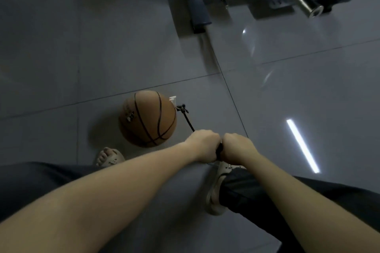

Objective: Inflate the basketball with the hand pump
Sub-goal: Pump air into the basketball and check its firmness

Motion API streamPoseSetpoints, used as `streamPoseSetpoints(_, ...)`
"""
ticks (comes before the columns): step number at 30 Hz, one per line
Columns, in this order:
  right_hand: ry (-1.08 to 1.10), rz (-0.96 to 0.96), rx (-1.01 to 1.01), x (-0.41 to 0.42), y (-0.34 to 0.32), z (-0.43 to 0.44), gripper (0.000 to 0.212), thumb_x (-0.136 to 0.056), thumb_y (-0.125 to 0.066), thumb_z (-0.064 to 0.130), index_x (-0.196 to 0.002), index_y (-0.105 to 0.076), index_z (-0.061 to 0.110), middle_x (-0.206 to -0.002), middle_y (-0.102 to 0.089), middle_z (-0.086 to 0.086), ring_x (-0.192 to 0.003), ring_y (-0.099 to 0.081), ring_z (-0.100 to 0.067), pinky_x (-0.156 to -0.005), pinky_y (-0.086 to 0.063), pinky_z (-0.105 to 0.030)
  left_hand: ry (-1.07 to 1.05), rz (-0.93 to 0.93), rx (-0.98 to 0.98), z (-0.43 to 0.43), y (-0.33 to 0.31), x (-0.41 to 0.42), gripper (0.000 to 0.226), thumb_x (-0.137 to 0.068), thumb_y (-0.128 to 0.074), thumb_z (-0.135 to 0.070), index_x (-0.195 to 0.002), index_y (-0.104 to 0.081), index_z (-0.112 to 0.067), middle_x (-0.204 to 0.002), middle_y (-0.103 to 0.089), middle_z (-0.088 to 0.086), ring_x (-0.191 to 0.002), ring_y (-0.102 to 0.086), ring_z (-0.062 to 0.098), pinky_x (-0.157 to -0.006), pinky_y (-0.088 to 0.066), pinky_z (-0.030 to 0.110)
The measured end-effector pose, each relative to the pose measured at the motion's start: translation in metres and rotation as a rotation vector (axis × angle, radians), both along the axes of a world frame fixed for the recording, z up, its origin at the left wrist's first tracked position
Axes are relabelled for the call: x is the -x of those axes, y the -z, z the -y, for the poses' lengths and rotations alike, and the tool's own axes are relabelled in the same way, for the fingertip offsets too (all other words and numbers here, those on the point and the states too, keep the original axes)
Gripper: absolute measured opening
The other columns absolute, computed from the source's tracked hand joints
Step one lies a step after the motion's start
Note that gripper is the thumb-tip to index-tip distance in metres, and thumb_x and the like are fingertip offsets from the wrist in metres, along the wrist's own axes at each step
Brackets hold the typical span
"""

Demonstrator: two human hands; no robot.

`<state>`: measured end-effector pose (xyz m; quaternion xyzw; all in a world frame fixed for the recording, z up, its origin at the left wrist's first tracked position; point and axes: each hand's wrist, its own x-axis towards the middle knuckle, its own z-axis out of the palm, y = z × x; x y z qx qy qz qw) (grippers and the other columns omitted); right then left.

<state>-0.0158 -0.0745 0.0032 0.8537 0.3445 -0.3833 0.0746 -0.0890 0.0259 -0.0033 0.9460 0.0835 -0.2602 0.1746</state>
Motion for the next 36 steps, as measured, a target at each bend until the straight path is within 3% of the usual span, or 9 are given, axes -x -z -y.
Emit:
streamPoseSetpoints(4, -0.031, -0.060, 0.072, -0.004, -0.019, -0.009, 0.021, -0.084, -0.067, 0.035, -0.089, -0.059, 0.017, -0.083, -0.061, -0.002, -0.077, -0.062, -0.023, -0.070, -0.053, -0.036, -0.028, -0.062, 0.020, -0.001, -0.016, -0.005, 0.016, -0.085, -0.068, -0.030, -0.082, -0.059, -0.017, -0.083, -0.063, 0.006, -0.075, -0.062, 0.027, -0.064, -0.048, 0.034)
streamPoseSetpoints(7, -0.045, -0.113, 0.129, -0.016, -0.062, -0.022, 0.018, -0.087, -0.072, 0.023, -0.076, -0.062, 0.014, -0.070, -0.058, -0.004, -0.060, -0.055, -0.019, -0.059, -0.049, -0.033, 0.010, -0.109, 0.020, -0.014, -0.059, -0.018, 0.028, -0.086, -0.072, -0.041, -0.092, -0.064, -0.016, -0.088, -0.066, 0.003, -0.071, -0.058, 0.019, -0.063, -0.045, 0.032)
streamPoseSetpoints(13, 0.020, -0.121, 0.012, -0.048, -0.137, -0.028, 0.014, -0.084, -0.073, 0.016, -0.092, -0.069, 0.005, -0.074, -0.058, -0.008, -0.054, -0.051, -0.019, -0.048, -0.045, -0.026, 0.002, 0.005, 0.101, -0.028, -0.149, -0.034, 0.033, -0.082, -0.076, -0.050, -0.068, -0.054, -0.029, -0.066, -0.057, -0.009, -0.059, -0.051, 0.006, -0.052, -0.032, 0.023)
streamPoseSetpoints(17, -0.005, -0.068, 0.017, -0.020, -0.070, -0.012, 0.017, -0.084, -0.073, 0.029, -0.090, -0.066, 0.014, -0.085, -0.067, -0.007, -0.068, -0.061, -0.019, -0.061, -0.054, -0.033, 0.004, -0.011, 0.043, -0.010, -0.081, -0.020, 0.034, -0.086, -0.073, -0.034, -0.066, -0.046, -0.024, -0.065, -0.052, -0.006, -0.064, -0.055, 0.016, -0.050, -0.033, 0.024)
streamPoseSetpoints(24, 0.086, -0.041, 0.001, -0.003, 0.004, -0.002, 0.021, -0.083, -0.064, 0.032, -0.077, -0.049, 0.019, -0.077, -0.058, 0.000, -0.075, -0.062, -0.022, -0.068, -0.054, -0.037, 0.057, -0.058, -0.034, -0.003, -0.008, -0.011, 0.016, -0.080, -0.065, -0.019, -0.070, -0.053, -0.020, -0.069, -0.056, -0.001, -0.065, -0.058, 0.024, -0.056, -0.046, 0.033)
streamPoseSetpoints(27, 0.017, -0.084, 0.084, -0.006, -0.005, -0.010, 0.024, -0.086, -0.067, 0.032, -0.100, -0.062, 0.013, -0.082, -0.059, -0.001, -0.082, -0.063, -0.022, -0.075, -0.055, -0.036, 0.054, -0.088, -0.032, -0.002, -0.012, -0.011, 0.016, -0.085, -0.066, -0.020, -0.077, -0.053, -0.019, -0.078, -0.059, 0.001, -0.071, -0.058, 0.023, -0.061, -0.047, 0.035)
streamPoseSetpoints(30, -0.092, -0.074, 0.191, -0.012, -0.044, -0.021, 0.025, -0.092, -0.067, 0.024, -0.112, -0.066, 0.010, -0.078, -0.056, -0.005, -0.080, -0.058, -0.022, -0.071, -0.050, -0.035, 0.027, -0.116, 0.001, -0.008, -0.047, -0.016, 0.017, -0.091, -0.067, -0.030, -0.096, -0.062, -0.015, -0.092, -0.066, 0.003, -0.078, -0.059, 0.020, -0.066, -0.044, 0.033)
streamPoseSetpoints(33, -0.028, -0.157, 0.093, -0.037, -0.105, -0.030, 0.020, -0.088, -0.070, 0.019, -0.104, -0.070, 0.006, -0.080, -0.061, -0.009, -0.063, -0.054, -0.020, -0.055, -0.048, -0.031, -0.044, -0.054, 0.094, -0.023, -0.107, -0.024, 0.030, -0.087, -0.071, -0.049, -0.077, -0.058, -0.024, -0.075, -0.062, -0.006, -0.069, -0.059, 0.012, -0.060, -0.040, 0.025)
streamPoseSetpoints(36, -0.019, -0.181, 0.036, -0.048, -0.143, -0.029, 0.016, -0.088, -0.070, 0.015, -0.100, -0.069, 0.005, -0.078, -0.057, -0.008, -0.055, -0.049, -0.017, -0.048, -0.045, -0.027, -0.001, 0.002, 0.129, -0.027, -0.147, -0.027, 0.030, -0.087, -0.071, -0.051, -0.072, -0.055, -0.031, -0.070, -0.059, -0.010, -0.062, -0.052, 0.004, -0.054, -0.033, 0.021)
